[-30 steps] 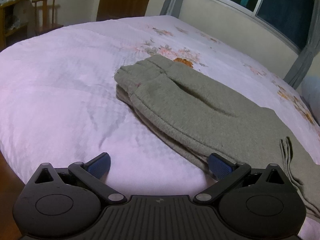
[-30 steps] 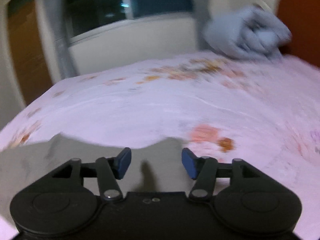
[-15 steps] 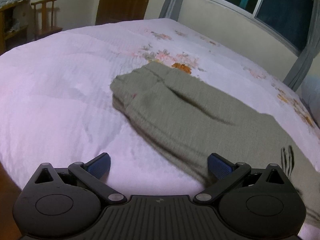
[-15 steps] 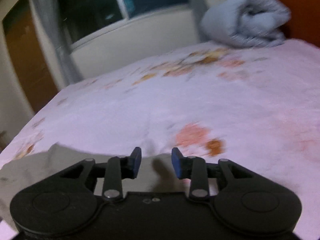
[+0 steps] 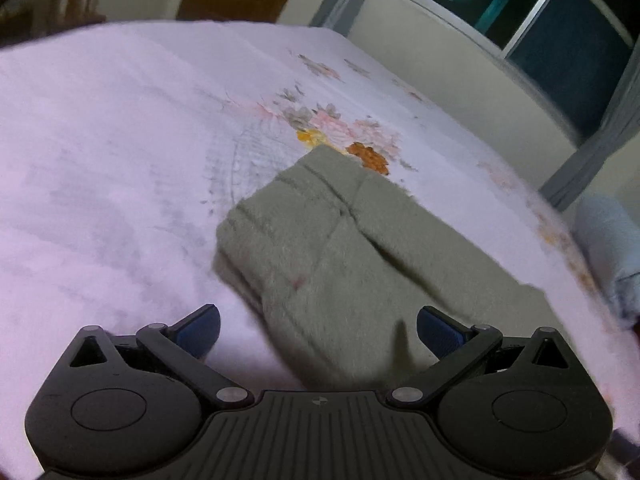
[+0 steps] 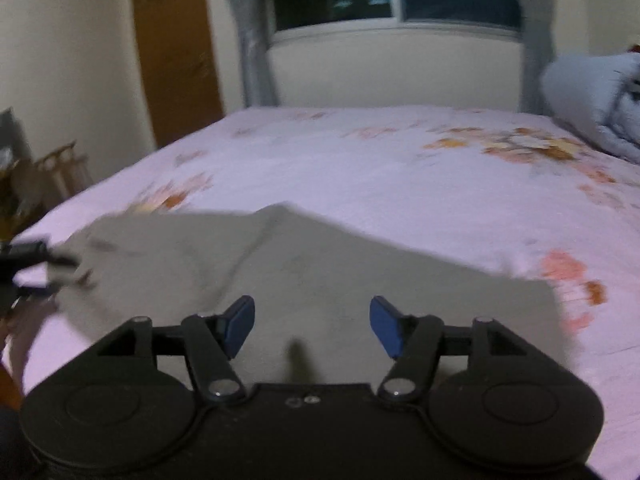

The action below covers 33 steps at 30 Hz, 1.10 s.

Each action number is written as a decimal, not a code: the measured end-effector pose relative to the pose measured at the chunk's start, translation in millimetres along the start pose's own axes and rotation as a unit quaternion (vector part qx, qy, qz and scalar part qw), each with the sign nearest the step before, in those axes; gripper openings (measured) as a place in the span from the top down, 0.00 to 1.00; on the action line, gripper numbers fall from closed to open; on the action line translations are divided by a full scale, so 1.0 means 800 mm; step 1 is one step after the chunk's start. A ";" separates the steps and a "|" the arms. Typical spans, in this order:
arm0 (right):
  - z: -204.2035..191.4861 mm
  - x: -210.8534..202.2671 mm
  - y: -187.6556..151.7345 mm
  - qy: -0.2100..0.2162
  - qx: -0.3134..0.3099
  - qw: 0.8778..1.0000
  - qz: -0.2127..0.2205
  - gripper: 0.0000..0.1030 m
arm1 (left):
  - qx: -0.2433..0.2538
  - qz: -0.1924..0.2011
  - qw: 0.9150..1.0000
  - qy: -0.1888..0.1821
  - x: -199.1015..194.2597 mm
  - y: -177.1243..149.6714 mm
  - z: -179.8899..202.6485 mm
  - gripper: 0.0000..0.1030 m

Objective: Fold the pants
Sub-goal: 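Grasp the folded end of the pants with the left gripper and lift, then lower the pants end and open the left gripper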

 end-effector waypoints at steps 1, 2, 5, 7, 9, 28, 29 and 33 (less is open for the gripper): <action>-0.014 0.006 -0.003 -0.004 -0.005 1.000 -0.004 0.45 | -0.010 -0.001 1.000 -0.012 0.005 0.001 -0.006 0.00; -0.023 0.009 -0.003 -0.008 -0.005 1.000 -0.005 0.43 | -0.021 -0.001 1.000 -0.023 0.009 0.002 -0.012 0.00; -0.045 0.023 -0.008 -0.043 -0.019 0.999 -0.013 0.36 | -0.056 0.015 0.997 -0.050 0.012 0.000 -0.028 0.00; -0.059 0.026 -0.015 -0.050 -0.017 0.998 -0.017 0.36 | -0.050 0.021 0.997 -0.049 0.014 -0.003 -0.025 0.00; -0.071 0.030 -0.028 -0.059 -0.043 0.997 -0.036 0.35 | -0.009 0.016 0.999 -0.035 0.020 -0.006 -0.012 0.10; 0.101 -0.112 0.024 -0.157 0.108 0.974 0.118 0.12 | 0.199 0.111 0.952 -0.206 -0.104 0.038 0.272 0.70; 0.134 -0.133 0.029 -0.177 0.128 0.968 0.126 0.11 | 0.217 0.110 0.945 -0.218 -0.109 0.022 0.305 0.70; 0.225 -0.203 0.026 -0.226 0.177 0.946 0.150 0.11 | 0.333 0.094 0.902 -0.260 -0.116 -0.084 0.444 0.70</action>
Point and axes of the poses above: each gripper's, at about its wrist camera, not at the fingertips, and x roughly the way its jaws point, z to its right, y to its top, the point moved 4 cm from there along x, roughly the way its jaws point, and after that the axes turned 11 degrees about z, right-handed, at the moved point
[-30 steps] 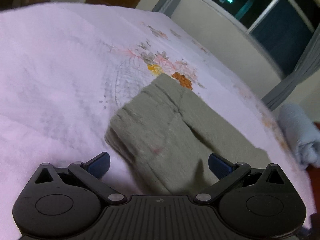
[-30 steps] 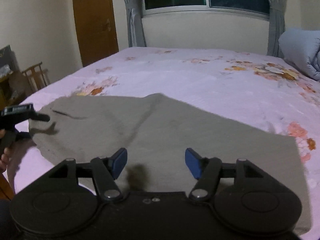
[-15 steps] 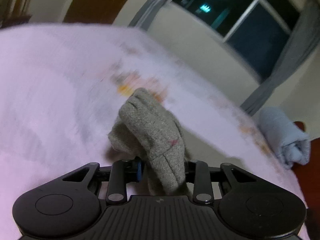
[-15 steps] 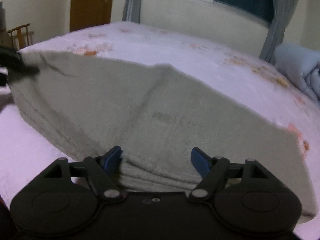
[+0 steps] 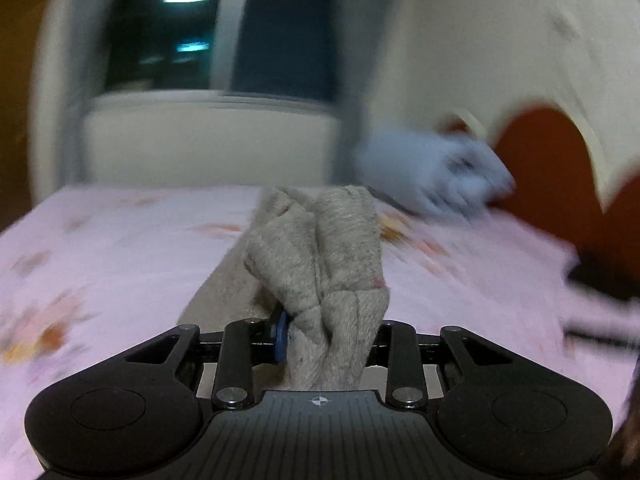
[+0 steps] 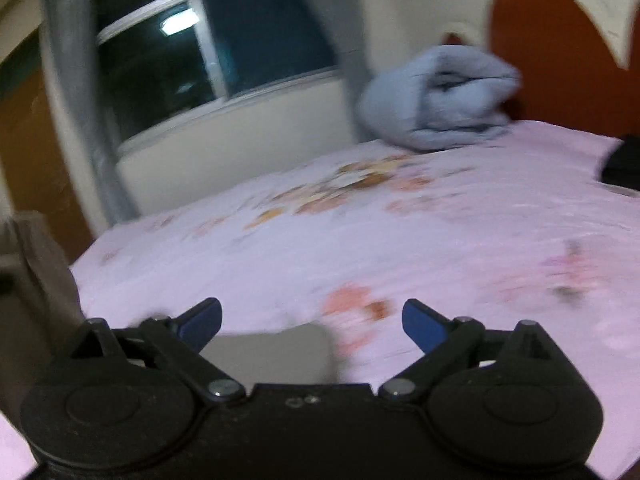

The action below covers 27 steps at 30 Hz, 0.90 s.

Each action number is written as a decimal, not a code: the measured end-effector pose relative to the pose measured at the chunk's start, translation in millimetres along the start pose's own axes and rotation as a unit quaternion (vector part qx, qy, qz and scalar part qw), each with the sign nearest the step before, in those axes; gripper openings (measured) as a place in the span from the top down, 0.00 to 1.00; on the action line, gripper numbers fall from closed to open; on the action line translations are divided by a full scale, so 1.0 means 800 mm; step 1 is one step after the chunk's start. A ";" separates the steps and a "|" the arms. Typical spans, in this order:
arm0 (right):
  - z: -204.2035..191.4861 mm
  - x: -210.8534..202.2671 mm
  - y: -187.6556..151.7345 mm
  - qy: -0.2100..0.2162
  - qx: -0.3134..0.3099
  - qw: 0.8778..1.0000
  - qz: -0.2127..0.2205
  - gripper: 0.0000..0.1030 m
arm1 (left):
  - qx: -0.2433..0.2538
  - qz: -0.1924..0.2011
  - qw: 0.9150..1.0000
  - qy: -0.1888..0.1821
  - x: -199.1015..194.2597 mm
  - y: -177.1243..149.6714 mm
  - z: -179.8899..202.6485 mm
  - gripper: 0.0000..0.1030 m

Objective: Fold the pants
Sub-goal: 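Lower the pants end and open the left gripper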

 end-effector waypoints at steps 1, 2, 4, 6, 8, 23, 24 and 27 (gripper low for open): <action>0.019 -0.004 0.004 -0.011 0.003 1.000 0.003 0.10 | 0.024 -0.019 0.999 -0.015 0.017 -0.013 0.039 0.70; 0.038 -0.008 0.002 -0.018 0.006 1.000 -0.001 0.10 | 0.052 -0.045 0.997 -0.030 0.037 -0.034 0.078 0.69; 0.070 -0.010 -0.006 -0.030 0.023 0.999 -0.011 0.10 | 0.106 -0.097 0.988 -0.053 0.073 -0.093 0.149 0.66; 0.102 -0.014 -0.020 -0.047 0.048 0.997 -0.030 0.10 | 0.153 -0.155 0.973 -0.074 0.085 -0.153 0.203 0.46; 0.125 -0.012 -0.035 -0.058 0.075 0.994 -0.048 0.10 | 0.185 -0.112 0.975 -0.052 0.054 -0.155 0.221 0.20; -0.002 0.036 -0.075 0.048 0.097 0.987 -0.121 0.12 | -0.180 -0.112 0.971 0.114 -0.067 -0.140 -0.084 0.00; -0.009 0.043 -0.079 0.045 0.105 0.984 -0.135 0.12 | -0.204 -0.119 0.964 0.119 -0.066 -0.150 -0.094 0.00; -0.022 0.057 -0.096 0.053 0.150 0.973 -0.169 0.17 | -0.264 -0.142 0.946 0.124 -0.059 -0.182 -0.111 0.00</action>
Point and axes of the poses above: each gripper's, at about its wrist camera, not at the fingertips, and x roughly the way its jaws point, z to its right, y to its top, the point moved 4 cm from there along x, roughly the way its jaws point, and after that the axes turned 11 degrees about z, right-handed, at the moved point
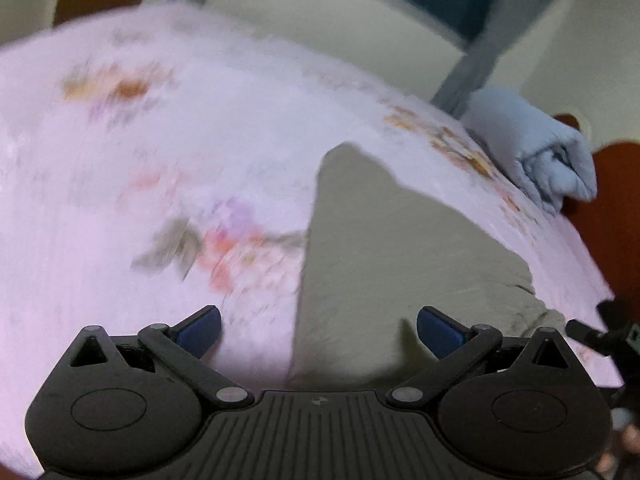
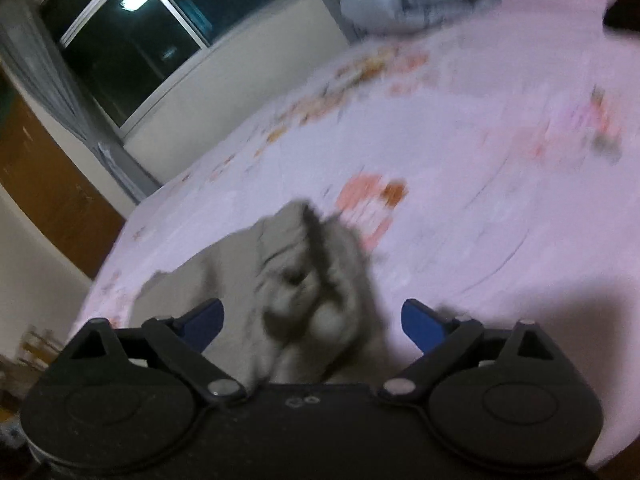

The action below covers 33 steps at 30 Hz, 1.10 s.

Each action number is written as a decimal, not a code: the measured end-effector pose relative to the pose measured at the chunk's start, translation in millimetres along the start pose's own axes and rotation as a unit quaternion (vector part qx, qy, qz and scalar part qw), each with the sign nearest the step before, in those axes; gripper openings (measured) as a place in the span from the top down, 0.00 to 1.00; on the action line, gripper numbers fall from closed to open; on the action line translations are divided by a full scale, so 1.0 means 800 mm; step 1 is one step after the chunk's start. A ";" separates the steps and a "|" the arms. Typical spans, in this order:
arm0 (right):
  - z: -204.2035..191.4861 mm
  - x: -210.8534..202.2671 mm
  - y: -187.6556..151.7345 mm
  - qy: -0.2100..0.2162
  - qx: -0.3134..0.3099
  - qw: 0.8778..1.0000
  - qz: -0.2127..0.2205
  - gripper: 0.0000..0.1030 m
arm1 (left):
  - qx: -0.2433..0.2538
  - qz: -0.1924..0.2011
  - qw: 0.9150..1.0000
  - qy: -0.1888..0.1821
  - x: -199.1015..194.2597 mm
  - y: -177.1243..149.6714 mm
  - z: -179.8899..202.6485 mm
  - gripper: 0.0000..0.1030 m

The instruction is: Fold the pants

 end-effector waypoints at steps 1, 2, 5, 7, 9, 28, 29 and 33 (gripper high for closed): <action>-0.001 0.007 -0.003 -0.007 0.008 1.000 -0.008 0.18 | -0.015 -0.003 1.000 -0.001 -0.001 -0.003 -0.009 0.00; -0.001 0.014 -0.006 -0.009 0.013 1.000 -0.013 0.29 | -0.025 -0.004 1.000 -0.003 0.005 -0.010 -0.012 0.00; 0.002 0.019 -0.009 0.004 0.037 0.999 -0.016 0.73 | -0.032 -0.006 0.999 -0.007 0.012 -0.021 -0.009 0.00; 0.004 0.007 -0.006 0.015 0.042 0.999 0.000 0.78 | -0.028 -0.005 1.000 -0.009 0.013 -0.023 -0.011 0.00; 0.005 -0.012 -0.013 0.010 0.025 1.000 0.014 0.79 | -0.026 -0.004 1.000 -0.009 0.016 -0.018 -0.009 0.00; 0.073 0.019 0.024 0.058 0.080 0.995 -0.030 0.23 | 0.009 -0.037 0.999 -0.035 0.082 0.024 0.024 0.00; 0.076 0.023 0.022 0.067 0.090 0.993 -0.039 0.23 | 0.011 -0.039 0.999 -0.037 0.086 0.024 0.025 0.00; 0.068 0.042 0.014 0.103 0.086 0.988 -0.073 0.23 | 0.017 -0.044 0.998 -0.040 0.101 0.025 0.030 0.00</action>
Point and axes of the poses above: each gripper's, at about its wrist camera, not at the fingertips, and x roughly the way its jaws point, z to its right, y to its top, the point moved 4 cm from there along x, roughly the way its jaws point, and after that the axes turned 11 degrees about z, right-handed, at the moved point
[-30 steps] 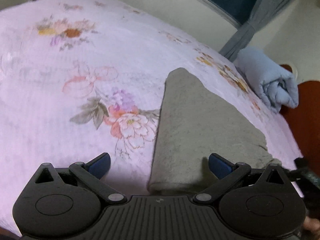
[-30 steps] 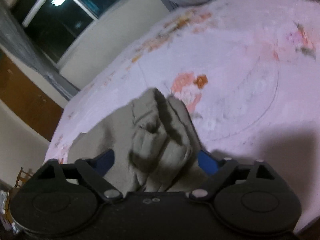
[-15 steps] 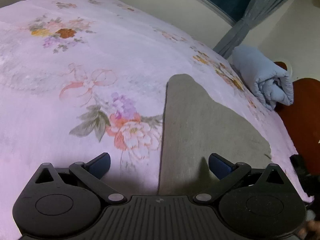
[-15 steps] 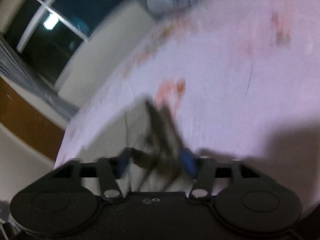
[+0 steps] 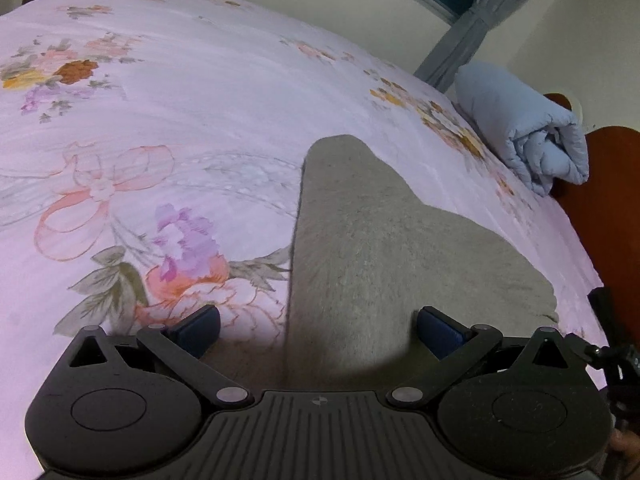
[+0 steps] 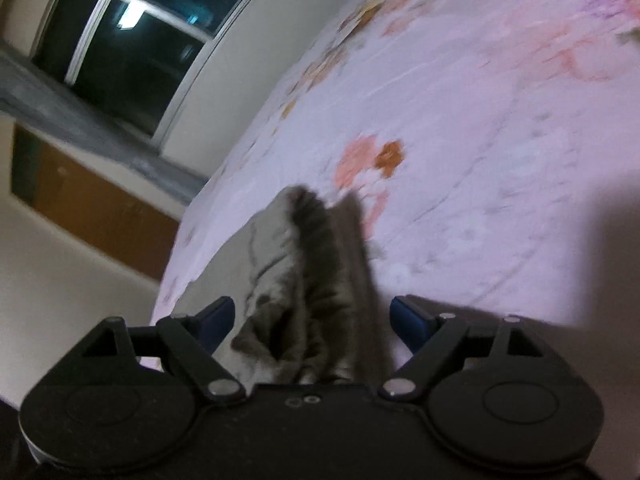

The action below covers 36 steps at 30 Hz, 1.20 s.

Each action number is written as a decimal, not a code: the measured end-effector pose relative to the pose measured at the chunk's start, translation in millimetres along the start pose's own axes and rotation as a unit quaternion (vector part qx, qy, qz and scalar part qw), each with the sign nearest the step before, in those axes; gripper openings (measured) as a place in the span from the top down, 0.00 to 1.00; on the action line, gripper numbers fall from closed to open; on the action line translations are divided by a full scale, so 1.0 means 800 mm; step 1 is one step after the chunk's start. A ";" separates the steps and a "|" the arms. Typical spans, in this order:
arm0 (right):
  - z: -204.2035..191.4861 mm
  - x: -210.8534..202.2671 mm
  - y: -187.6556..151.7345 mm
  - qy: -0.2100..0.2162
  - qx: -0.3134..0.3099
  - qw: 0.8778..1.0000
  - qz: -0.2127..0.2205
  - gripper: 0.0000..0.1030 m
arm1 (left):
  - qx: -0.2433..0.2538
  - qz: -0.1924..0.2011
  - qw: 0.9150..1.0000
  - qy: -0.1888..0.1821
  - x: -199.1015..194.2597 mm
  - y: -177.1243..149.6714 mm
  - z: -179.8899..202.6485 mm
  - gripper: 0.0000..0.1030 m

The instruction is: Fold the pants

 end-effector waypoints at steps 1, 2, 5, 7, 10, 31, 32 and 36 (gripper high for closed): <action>-0.001 0.004 0.000 0.006 -0.003 1.000 -0.004 0.23 | 0.001 -0.001 1.000 -0.001 0.003 0.001 0.000 0.00; -0.001 0.007 -0.001 0.011 -0.004 1.000 -0.010 0.23 | 0.002 -0.001 1.000 -0.002 0.006 0.001 0.001 0.00; -0.001 0.015 -0.002 0.030 0.001 0.999 -0.022 0.20 | 0.000 -0.005 1.000 -0.011 0.013 0.004 0.001 0.00; -0.004 0.020 -0.002 0.048 0.004 0.998 -0.035 0.14 | -0.017 -0.015 0.999 -0.034 0.018 0.005 -0.001 0.00; -0.012 0.031 -0.003 0.055 -0.017 0.996 -0.065 0.21 | -0.027 -0.052 0.994 -0.096 0.030 -0.001 0.015 0.14; -0.145 0.136 0.099 0.139 -0.138 0.978 -0.077 0.65 | -0.013 0.056 0.992 -0.111 0.058 0.146 -0.017 0.77; -0.128 0.157 0.096 0.122 -0.126 0.981 -0.087 0.64 | -0.015 0.044 0.993 -0.105 0.077 0.140 -0.025 0.76; -0.040 0.190 0.078 0.068 -0.044 0.991 -0.105 0.59 | -0.025 0.008 0.997 -0.077 0.115 0.103 -0.067 0.37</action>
Point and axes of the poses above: each gripper's, at about its wrist camera, not at the fingertips, and x roughly the way its jaws point, z to its right, y to its top, the point moved 4 cm from there along x, roughly the way its jaws point, and after that the axes turned 11 degrees about z, right-handed, at the moved point
